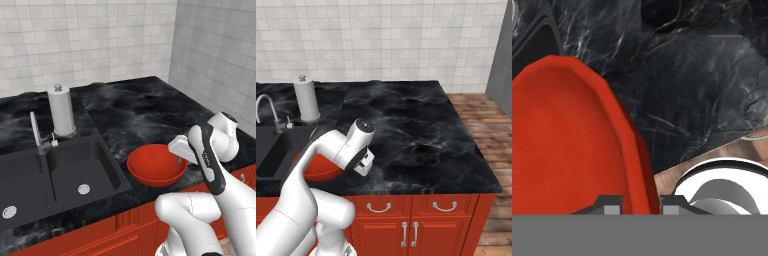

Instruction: Pick the cup and bowl from the counter and place them on the counter next to the sink.

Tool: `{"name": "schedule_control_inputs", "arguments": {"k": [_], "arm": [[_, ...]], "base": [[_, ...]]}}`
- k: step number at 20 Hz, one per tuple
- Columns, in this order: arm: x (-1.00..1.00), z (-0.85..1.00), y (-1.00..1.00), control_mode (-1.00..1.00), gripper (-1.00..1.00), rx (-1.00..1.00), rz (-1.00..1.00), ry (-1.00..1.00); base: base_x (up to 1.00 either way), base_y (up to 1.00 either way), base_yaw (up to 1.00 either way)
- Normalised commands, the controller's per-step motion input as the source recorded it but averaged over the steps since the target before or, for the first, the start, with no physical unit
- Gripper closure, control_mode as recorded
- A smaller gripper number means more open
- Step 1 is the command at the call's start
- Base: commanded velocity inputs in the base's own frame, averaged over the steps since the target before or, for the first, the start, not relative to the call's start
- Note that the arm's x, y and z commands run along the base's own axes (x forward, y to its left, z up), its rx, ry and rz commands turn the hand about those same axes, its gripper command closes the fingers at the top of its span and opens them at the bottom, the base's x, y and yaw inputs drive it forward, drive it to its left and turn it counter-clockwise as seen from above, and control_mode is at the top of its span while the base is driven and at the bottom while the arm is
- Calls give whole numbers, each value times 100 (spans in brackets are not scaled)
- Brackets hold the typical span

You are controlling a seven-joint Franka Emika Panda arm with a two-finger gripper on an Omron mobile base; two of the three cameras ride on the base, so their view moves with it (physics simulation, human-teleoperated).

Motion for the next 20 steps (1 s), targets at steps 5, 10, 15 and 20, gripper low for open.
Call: {"name": "schedule_control_inputs", "arguments": {"k": [5,10,15,20], "arm": [[0,0,0,100,100,0,0,0],[0,0,0,100,100,0,0,0],[16,0,15,-100,100,0,-3,0],[58,0,41,-100,100,0,-11,1]], "base": [[0,0,0],[0,0,0],[0,0,0],[0,0,0]]}}
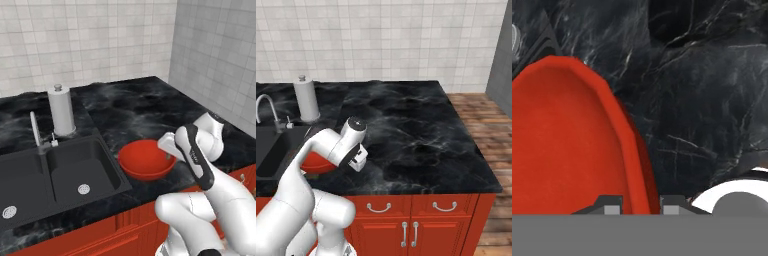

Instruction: Pick the cup and bowl from the counter and place them on the counter next to the sink.

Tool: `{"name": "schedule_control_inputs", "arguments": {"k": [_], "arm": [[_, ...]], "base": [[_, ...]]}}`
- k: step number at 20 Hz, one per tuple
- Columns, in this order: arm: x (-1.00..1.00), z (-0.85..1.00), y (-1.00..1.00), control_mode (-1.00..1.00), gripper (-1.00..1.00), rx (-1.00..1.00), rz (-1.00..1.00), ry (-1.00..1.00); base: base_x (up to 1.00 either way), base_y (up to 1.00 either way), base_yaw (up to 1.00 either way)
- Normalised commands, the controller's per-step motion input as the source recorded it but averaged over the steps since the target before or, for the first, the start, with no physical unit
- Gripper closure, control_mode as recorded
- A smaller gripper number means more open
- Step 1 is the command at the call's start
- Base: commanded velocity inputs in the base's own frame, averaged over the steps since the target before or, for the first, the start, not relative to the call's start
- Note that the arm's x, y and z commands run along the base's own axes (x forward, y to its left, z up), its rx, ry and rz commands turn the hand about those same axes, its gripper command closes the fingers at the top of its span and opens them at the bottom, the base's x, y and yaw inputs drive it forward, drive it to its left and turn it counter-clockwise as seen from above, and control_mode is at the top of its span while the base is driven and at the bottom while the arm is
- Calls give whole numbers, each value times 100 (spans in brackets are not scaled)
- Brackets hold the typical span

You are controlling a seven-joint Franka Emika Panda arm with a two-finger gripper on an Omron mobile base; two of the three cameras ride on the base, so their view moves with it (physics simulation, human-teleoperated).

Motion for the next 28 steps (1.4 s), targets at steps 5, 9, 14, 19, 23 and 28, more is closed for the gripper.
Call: {"name": "schedule_control_inputs", "arguments": {"k": [5,9,14,19,23,28], "arm": [[83,0,6,-100,100,-1,-1,11],[70,-3,0,-100,100,0,0,13],[47,-12,0,-100,100,0,0,5],[22,-22,0,-100,100,0,0,2],[1,-37,0,-100,100,0,-2,0],[0,-31,0,-100,100,0,-4,0]], "base": [[0,0,0],[0,0,0],[0,0,0],[0,0,0],[0,0,0],[0,0,0]]}}
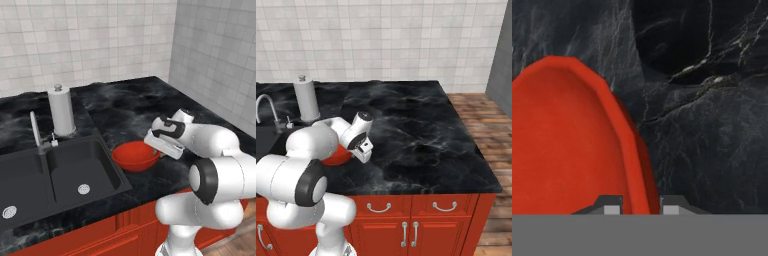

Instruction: Pick the cup and bowl from the counter and place them on the counter next to the sink.

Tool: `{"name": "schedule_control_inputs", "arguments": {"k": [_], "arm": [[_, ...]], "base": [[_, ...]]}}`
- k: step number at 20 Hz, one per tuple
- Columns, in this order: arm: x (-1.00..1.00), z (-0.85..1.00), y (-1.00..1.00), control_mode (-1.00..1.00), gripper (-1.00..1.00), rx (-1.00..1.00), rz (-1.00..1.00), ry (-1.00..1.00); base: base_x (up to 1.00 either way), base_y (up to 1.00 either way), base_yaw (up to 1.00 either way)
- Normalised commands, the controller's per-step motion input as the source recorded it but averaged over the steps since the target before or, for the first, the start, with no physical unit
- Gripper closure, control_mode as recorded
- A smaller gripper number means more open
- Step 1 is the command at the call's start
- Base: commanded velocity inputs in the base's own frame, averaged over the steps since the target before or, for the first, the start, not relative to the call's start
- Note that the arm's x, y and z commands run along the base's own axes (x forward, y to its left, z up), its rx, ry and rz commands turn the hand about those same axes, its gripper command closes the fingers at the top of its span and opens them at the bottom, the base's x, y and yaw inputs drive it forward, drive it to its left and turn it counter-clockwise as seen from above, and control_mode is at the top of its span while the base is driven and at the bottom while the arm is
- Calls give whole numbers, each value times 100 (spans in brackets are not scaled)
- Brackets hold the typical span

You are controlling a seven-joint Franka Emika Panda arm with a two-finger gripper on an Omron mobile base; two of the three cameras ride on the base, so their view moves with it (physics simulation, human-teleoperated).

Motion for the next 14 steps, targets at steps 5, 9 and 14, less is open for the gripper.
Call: {"name": "schedule_control_inputs", "arguments": {"k": [5,9,14], "arm": [[0,-26,0,-100,100,0,-3,0],[0,-32,0,-100,100,0,-3,0],[0,-27,-1,-100,100,0,-3,0]], "base": [[0,0,0],[0,0,0],[0,0,0]]}}
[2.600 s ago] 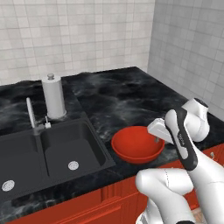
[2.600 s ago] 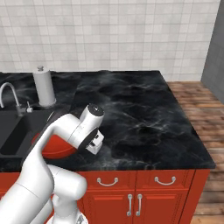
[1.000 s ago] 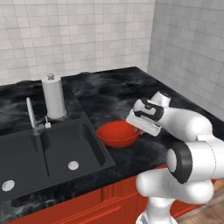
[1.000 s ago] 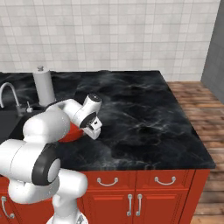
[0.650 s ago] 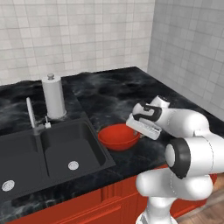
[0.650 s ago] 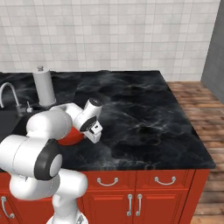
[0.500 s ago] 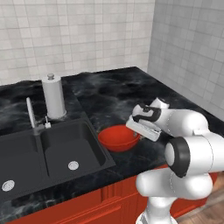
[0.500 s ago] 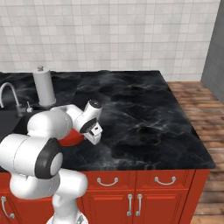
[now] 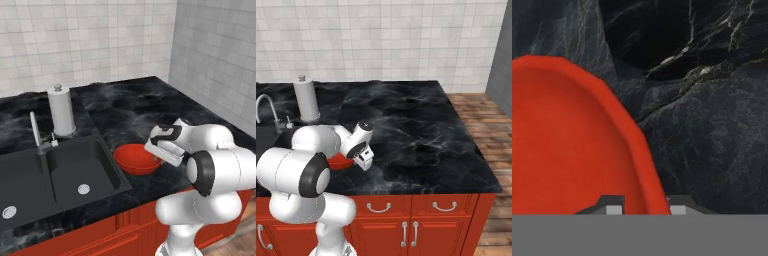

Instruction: Pick the cup and bowl from the counter and place them on the counter next to the sink.

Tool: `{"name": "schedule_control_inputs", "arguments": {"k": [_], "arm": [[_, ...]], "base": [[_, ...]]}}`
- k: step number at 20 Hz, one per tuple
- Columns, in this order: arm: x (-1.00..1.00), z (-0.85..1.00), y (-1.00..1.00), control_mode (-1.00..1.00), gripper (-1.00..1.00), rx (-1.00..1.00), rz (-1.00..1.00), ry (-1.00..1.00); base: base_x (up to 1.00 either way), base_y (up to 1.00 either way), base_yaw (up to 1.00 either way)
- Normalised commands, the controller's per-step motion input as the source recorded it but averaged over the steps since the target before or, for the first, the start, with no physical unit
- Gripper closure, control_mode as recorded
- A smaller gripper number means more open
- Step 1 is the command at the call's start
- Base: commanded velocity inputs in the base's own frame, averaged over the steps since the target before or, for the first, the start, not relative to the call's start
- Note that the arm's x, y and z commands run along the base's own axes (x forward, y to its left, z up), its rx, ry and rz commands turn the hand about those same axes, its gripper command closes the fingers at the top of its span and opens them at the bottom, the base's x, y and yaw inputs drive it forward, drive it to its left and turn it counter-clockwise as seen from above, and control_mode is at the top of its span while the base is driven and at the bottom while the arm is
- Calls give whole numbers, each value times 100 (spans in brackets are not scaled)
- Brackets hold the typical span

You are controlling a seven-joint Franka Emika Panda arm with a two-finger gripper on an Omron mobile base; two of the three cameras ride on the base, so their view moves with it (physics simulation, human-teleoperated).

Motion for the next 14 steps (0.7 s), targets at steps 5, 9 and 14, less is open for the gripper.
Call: {"name": "schedule_control_inputs", "arguments": {"k": [5,9,14], "arm": [[0,-5,0,-100,100,0,-1,0],[0,0,0,-100,-100,0,0,0],[-3,0,0,-100,-100,0,0,0]], "base": [[0,0,0],[0,0,0],[0,0,0]]}}
